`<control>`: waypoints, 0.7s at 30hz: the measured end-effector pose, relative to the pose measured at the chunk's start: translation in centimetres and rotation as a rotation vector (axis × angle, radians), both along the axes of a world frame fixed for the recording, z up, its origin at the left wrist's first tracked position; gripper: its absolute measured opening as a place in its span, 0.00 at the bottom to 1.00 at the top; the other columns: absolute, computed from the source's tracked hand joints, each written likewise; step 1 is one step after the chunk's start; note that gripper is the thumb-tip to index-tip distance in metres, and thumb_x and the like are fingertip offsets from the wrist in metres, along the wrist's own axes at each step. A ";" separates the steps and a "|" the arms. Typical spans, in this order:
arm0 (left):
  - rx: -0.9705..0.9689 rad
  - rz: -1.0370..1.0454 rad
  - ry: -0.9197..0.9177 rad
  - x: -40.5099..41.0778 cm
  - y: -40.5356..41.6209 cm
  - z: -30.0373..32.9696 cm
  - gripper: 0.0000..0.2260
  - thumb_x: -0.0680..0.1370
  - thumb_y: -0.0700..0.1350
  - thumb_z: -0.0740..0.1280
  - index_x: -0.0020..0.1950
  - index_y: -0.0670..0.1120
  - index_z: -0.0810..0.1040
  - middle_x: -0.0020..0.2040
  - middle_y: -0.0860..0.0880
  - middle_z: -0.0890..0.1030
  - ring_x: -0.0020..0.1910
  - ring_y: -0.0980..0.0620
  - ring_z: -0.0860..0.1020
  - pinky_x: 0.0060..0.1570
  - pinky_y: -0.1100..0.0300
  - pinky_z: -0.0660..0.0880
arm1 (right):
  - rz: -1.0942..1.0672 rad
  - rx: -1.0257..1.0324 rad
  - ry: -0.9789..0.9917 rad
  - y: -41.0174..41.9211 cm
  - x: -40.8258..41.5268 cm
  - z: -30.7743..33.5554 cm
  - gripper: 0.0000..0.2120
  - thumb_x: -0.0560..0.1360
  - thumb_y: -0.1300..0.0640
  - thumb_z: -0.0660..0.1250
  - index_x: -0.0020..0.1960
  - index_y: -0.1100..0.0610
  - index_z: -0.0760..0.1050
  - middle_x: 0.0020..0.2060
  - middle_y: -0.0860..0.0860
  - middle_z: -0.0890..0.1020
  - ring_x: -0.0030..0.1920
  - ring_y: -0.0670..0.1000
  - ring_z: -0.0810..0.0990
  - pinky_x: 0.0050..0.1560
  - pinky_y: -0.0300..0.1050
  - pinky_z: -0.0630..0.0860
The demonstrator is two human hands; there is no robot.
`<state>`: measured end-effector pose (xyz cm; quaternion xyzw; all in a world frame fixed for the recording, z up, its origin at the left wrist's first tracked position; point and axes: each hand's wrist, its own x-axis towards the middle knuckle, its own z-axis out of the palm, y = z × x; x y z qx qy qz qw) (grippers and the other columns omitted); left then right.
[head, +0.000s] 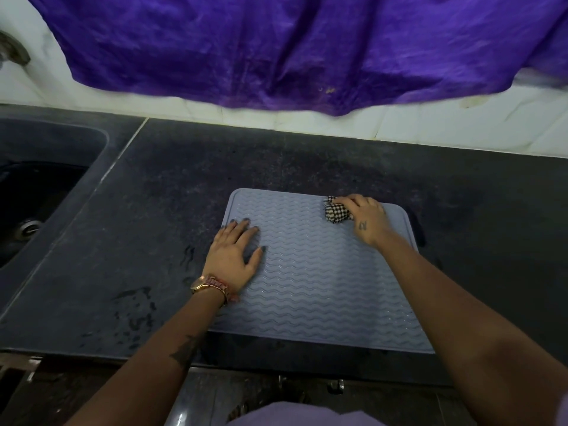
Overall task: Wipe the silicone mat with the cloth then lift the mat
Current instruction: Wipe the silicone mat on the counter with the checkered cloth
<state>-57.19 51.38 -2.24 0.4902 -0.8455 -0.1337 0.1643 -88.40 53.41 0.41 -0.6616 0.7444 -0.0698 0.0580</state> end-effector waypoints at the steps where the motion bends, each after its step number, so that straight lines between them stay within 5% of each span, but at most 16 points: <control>1: 0.003 -0.004 0.000 0.0 0.0 0.0 0.32 0.73 0.63 0.47 0.70 0.48 0.69 0.73 0.47 0.66 0.73 0.46 0.61 0.74 0.50 0.53 | 0.026 0.003 -0.042 -0.3 -0.6 0.4 0.27 0.74 0.69 0.57 0.69 0.48 0.66 0.66 0.55 0.70 0.63 0.59 0.67 0.66 0.53 0.62; 4: -0.008 -0.001 0.006 0.0 0.1 0.0 0.31 0.74 0.63 0.48 0.70 0.48 0.69 0.73 0.47 0.66 0.73 0.46 0.61 0.74 0.50 0.54 | -0.012 -0.105 -0.042 0.1 -2.4 0.8 0.23 0.74 0.68 0.60 0.65 0.49 0.71 0.62 0.55 0.75 0.60 0.59 0.71 0.64 0.53 0.64; 8: -0.007 -0.001 0.004 -0.1 0.1 0.0 0.31 0.73 0.63 0.48 0.69 0.47 0.70 0.72 0.47 0.67 0.73 0.45 0.62 0.74 0.50 0.55 | -0.103 -0.061 0.047 2.0 -3.3 -1.1 0.27 0.75 0.67 0.57 0.70 0.47 0.65 0.68 0.51 0.70 0.66 0.57 0.66 0.73 0.57 0.50; 13: -0.001 -0.011 0.004 -0.1 0.1 0.2 0.32 0.73 0.63 0.48 0.70 0.48 0.69 0.73 0.47 0.66 0.73 0.46 0.61 0.74 0.50 0.54 | 0.010 -0.114 -0.155 1.2 -5.1 1.1 0.22 0.73 0.71 0.63 0.63 0.54 0.75 0.60 0.58 0.78 0.59 0.62 0.75 0.64 0.56 0.68; 17: -0.005 -0.009 0.014 -0.1 0.1 0.2 0.31 0.73 0.63 0.48 0.69 0.47 0.70 0.72 0.46 0.67 0.73 0.45 0.62 0.73 0.49 0.55 | -0.094 -0.140 -0.005 4.1 -4.9 -1.3 0.22 0.77 0.65 0.59 0.69 0.52 0.69 0.66 0.55 0.73 0.65 0.60 0.70 0.69 0.59 0.59; 21: -0.003 -0.013 0.004 0.0 0.1 0.2 0.31 0.73 0.63 0.48 0.70 0.48 0.69 0.72 0.47 0.66 0.73 0.46 0.61 0.74 0.50 0.54 | -0.018 -0.117 -0.215 3.0 -5.7 0.4 0.21 0.75 0.70 0.62 0.66 0.58 0.72 0.61 0.60 0.76 0.61 0.62 0.74 0.65 0.56 0.67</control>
